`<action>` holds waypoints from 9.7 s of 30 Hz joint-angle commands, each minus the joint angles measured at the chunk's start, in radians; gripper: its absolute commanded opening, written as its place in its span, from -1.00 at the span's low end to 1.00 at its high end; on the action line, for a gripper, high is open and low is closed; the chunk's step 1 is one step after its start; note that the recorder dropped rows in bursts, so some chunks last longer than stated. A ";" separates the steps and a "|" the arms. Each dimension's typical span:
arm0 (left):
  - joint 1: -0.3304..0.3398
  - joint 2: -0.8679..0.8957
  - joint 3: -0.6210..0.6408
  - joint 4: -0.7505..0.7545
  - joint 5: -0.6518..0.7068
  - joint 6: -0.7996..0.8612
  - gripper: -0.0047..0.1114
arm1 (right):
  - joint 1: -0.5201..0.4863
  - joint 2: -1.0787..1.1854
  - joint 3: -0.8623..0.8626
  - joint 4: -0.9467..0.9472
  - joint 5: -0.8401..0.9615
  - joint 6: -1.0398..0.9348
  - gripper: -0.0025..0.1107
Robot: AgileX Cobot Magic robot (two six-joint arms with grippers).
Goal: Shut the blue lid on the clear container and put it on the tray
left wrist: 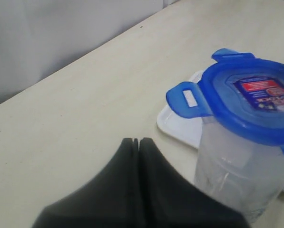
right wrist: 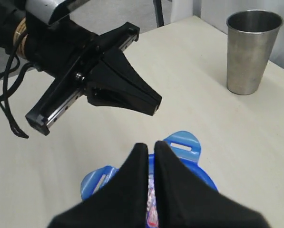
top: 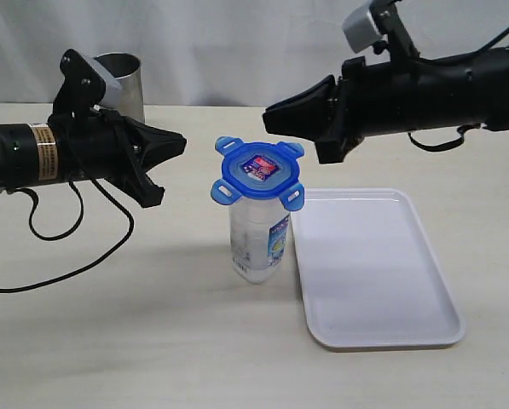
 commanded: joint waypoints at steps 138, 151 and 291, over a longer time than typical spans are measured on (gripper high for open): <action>-0.023 0.497 -0.235 0.312 -0.444 0.225 -0.92 | 0.092 0.277 -0.294 -0.492 0.191 1.005 -0.29; -0.023 0.497 -0.235 0.317 -0.446 0.209 -0.92 | 0.080 0.348 -0.315 -0.519 0.219 0.959 -0.32; -0.011 0.497 -0.235 0.446 -0.482 0.466 -0.92 | 0.424 0.228 -0.561 -1.175 0.214 0.914 -0.22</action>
